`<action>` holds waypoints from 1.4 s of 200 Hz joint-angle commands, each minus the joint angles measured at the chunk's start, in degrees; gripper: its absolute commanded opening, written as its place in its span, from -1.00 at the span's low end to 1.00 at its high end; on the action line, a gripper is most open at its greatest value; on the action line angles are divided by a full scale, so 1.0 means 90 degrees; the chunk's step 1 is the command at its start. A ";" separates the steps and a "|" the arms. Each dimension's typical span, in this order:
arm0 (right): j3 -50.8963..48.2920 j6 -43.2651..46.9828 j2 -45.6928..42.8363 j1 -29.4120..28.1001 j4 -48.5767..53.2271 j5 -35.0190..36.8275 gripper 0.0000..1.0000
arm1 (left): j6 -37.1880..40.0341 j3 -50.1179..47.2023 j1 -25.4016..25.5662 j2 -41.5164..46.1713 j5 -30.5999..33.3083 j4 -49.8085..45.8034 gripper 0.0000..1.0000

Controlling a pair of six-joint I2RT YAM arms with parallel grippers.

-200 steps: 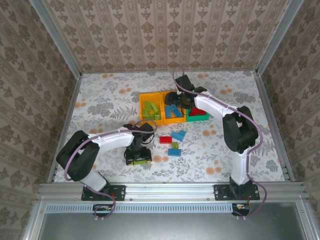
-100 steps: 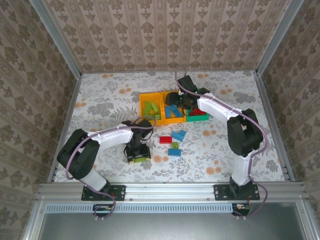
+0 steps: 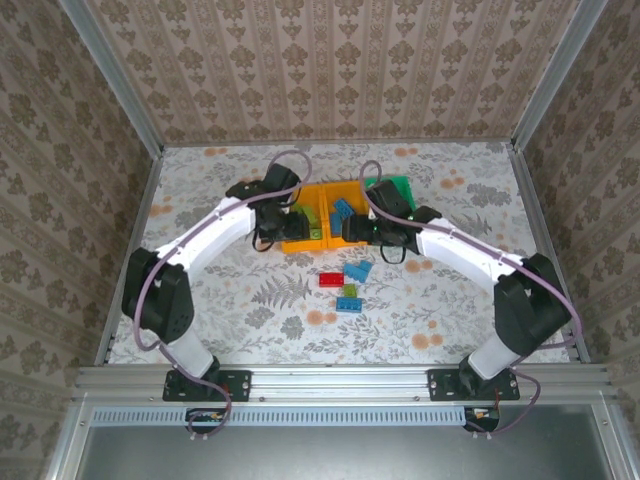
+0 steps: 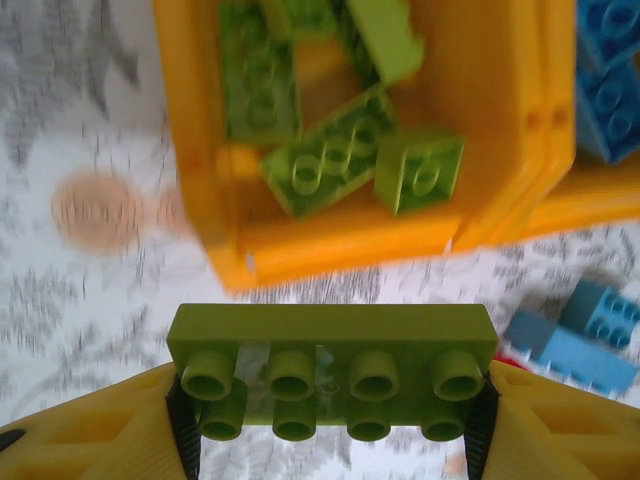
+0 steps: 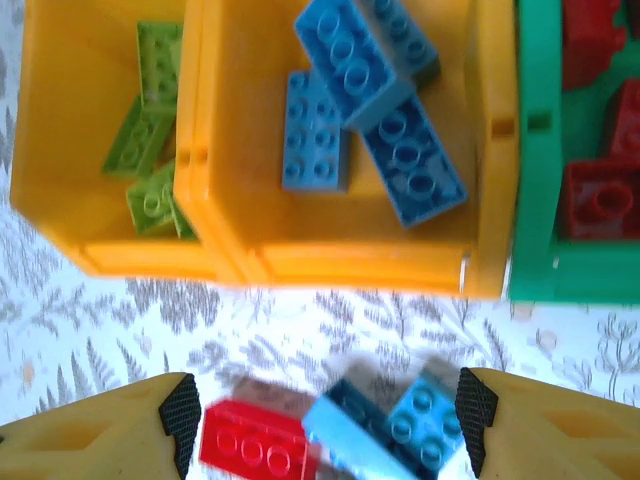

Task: Sort the legos into containers by color

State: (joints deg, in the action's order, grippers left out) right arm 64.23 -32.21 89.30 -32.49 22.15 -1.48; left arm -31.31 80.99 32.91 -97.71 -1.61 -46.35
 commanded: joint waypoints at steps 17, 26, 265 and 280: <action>-0.0709 0.0053 -0.0339 -0.0569 -0.0008 0.0470 0.44 | 0.0858 0.0826 -0.0256 -0.0978 -0.0059 0.0338 0.27; -0.0841 -0.0064 -0.0360 -0.0662 0.0004 0.0513 0.44 | 0.0852 0.0988 -0.0303 -0.1173 -0.0099 0.0403 0.27; -0.0369 -0.0261 0.1182 -0.1571 0.0888 0.0696 -0.15 | 0.0286 0.0285 -0.0501 -0.0665 -0.0464 0.1687 1.00; -0.0352 -0.0261 0.1145 -0.1575 0.0927 0.0751 -0.26 | 0.0281 0.0250 -0.0531 -0.0630 -0.0443 0.1712 1.00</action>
State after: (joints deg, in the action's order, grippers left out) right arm 59.35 -34.52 99.39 -46.28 27.51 3.14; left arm -27.44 84.23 29.10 -105.67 -6.17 -31.97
